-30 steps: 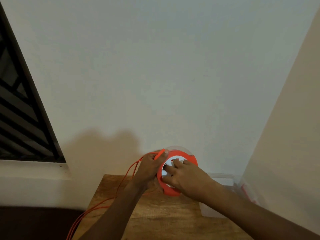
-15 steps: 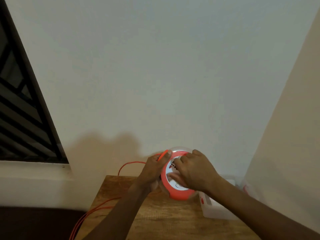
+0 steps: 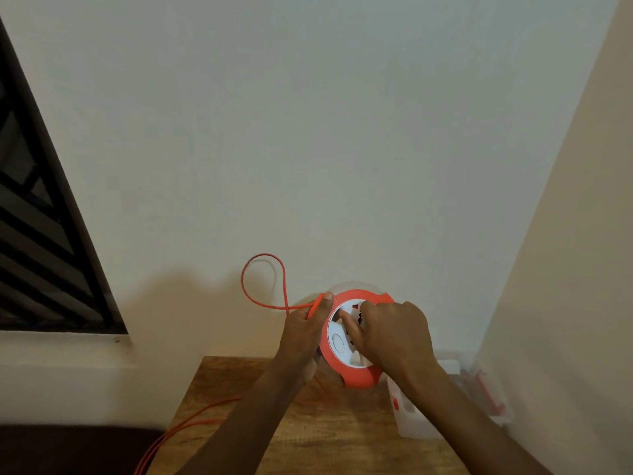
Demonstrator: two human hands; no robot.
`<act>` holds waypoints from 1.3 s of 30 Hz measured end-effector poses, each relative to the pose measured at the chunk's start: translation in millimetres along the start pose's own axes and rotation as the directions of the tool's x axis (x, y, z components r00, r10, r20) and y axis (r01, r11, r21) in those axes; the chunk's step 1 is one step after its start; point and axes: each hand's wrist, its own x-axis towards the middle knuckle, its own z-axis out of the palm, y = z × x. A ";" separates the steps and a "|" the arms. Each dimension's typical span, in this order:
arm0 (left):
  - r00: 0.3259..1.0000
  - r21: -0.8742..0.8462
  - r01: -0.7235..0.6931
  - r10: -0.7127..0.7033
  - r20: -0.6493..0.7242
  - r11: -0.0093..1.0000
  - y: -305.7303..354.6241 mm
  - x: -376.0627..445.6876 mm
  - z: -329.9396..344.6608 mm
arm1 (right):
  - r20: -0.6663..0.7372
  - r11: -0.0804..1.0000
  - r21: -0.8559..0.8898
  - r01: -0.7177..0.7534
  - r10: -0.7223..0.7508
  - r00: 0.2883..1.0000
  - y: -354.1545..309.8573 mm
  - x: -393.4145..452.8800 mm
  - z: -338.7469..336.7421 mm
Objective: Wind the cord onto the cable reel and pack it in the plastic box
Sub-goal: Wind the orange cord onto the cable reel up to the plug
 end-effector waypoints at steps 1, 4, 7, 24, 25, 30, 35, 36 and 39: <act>1.000 -0.008 -0.009 0.010 0.012 1.000 0.5 -0.8 0.5 | -0.014 1.000 0.000 -0.002 0.002 1.000 1.5 0.7 -3.6; 0.999 0.042 -0.033 0.032 0.013 0.999 3.2 -0.3 3.4 | -0.086 0.999 0.040 0.020 -0.016 0.996 7.8 3.5 -17.3; 0.999 0.079 -0.040 0.040 0.006 0.996 3.7 2.2 -0.6 | -0.053 0.968 0.168 0.187 -0.181 0.982 10.4 1.8 -28.4; 0.997 0.152 -0.022 0.010 0.078 0.988 5.9 4.9 -8.5 | 0.087 0.859 -0.023 0.512 -0.509 0.856 2.7 -11.7 9.6; 0.998 0.160 -0.026 0.016 0.064 0.987 5.3 6.6 -9.0 | 0.034 0.883 -0.010 0.468 -0.468 0.883 2.2 -10.1 9.8; 0.997 -0.029 0.071 -0.070 0.021 0.997 4.0 2.2 -5.3 | -0.051 0.988 0.024 0.155 -0.153 0.987 8.0 8.1 7.3; 0.996 0.024 0.072 -0.071 -0.045 0.997 4.5 7.2 -2.8 | 0.074 0.993 0.086 -0.086 0.079 0.994 1.9 7.0 14.0; 0.996 0.023 0.074 -0.073 -0.048 0.997 3.2 7.4 -3.7 | 0.127 0.988 0.088 -0.127 0.115 0.985 2.1 7.7 13.1; 0.997 0.009 0.075 -0.074 -0.026 0.997 -2.8 6.2 -7.4 | 0.129 0.992 0.065 -0.105 0.096 0.987 5.3 14.7 1.9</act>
